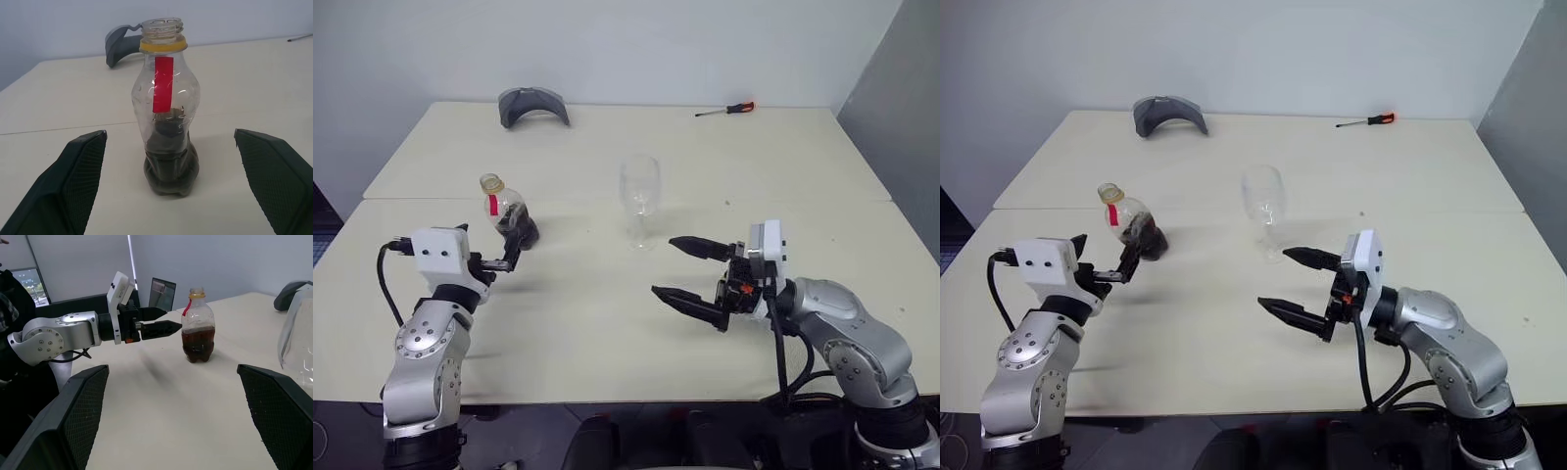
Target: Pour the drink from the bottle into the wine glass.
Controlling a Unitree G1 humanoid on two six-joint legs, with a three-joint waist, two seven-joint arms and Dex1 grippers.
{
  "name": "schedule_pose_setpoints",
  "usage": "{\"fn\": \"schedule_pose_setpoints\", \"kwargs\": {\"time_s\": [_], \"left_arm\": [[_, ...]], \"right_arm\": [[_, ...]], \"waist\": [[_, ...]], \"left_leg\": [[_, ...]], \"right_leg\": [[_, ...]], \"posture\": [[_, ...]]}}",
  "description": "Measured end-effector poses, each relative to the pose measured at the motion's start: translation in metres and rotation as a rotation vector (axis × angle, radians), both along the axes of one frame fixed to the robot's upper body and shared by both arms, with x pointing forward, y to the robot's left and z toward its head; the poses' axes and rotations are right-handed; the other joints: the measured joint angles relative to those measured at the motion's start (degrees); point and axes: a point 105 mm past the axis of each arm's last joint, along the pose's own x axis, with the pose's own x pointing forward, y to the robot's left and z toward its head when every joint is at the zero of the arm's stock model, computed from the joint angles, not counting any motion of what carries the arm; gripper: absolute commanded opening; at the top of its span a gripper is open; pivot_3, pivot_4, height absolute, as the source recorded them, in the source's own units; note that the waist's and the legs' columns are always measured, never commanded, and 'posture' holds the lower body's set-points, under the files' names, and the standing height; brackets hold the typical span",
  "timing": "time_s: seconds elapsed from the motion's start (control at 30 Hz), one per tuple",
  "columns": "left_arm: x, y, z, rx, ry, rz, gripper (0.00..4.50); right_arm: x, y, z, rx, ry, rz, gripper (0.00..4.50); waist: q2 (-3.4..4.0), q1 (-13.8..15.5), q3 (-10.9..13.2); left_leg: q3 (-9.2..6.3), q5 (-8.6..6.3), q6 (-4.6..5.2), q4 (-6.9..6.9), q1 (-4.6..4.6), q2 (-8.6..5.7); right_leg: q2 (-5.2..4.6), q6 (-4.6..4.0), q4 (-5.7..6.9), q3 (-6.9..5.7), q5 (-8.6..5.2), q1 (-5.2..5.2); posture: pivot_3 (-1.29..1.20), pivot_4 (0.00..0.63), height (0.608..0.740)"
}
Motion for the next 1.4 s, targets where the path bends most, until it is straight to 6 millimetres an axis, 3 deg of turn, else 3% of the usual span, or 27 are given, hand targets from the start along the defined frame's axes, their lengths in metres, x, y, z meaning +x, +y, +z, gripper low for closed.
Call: {"fn": "schedule_pose_setpoints", "kwargs": {"time_s": [0.23, 0.5, 0.7, 1.37, 1.4], "left_arm": [[0.009, 0.008, 0.008, 0.015, -0.010, -0.008, 4.50], [0.020, 0.010, 0.004, -0.003, 0.020, -0.042, 4.50], [0.035, 0.007, -0.006, -0.026, 0.051, -0.080, 4.50], [0.092, 0.001, -0.008, -0.028, 0.038, -0.183, 4.50], [0.092, -0.001, -0.010, -0.024, 0.040, -0.192, 4.31]], "right_arm": [[0.009, 0.003, 0.010, 0.041, 0.010, -0.038, 4.47], [0.010, 0.003, 0.010, 0.040, 0.026, -0.061, 4.47], [0.008, 0.002, 0.005, 0.039, 0.047, -0.077, 4.47], [0.008, 0.004, 0.008, 0.032, 0.041, -0.082, 4.47], [0.008, 0.004, 0.008, 0.033, 0.040, -0.083, 4.49]], "waist": [[0.00, 0.0, 0.0], [-0.02, 0.1, 0.0], [-0.02, 0.1, 0.0], [-0.04, 0.1, 0.0], [-0.04, 0.1, 0.0]], "left_leg": [[0.00, 0.01, -0.01, 0.02, 0.04, 0.01], [0.01, 0.01, -0.01, 0.01, -0.03, -0.01], [-0.01, 0.01, -0.01, 0.04, -0.01, -0.01], [0.02, 0.01, -0.02, 0.07, -0.05, -0.04], [0.02, 0.02, -0.03, 0.07, -0.05, -0.04]], "right_leg": [[0.01, 0.00, 0.08, -0.02, 0.00, 0.00], [-0.03, 0.00, -0.01, -0.02, 0.00, -0.02], [-0.03, 0.00, 0.04, -0.04, 0.01, -0.01], [-0.04, 0.00, 0.03, -0.06, 0.01, -0.04], [-0.04, 0.00, 0.03, -0.06, 0.01, -0.04]], "posture": [[0.00, 0.150, 0.740], [0.00, 0.150, 0.740], [0.00, 0.150, 0.740], [0.00, 0.150, 0.740], [0.00, 0.150, 0.740]]}}
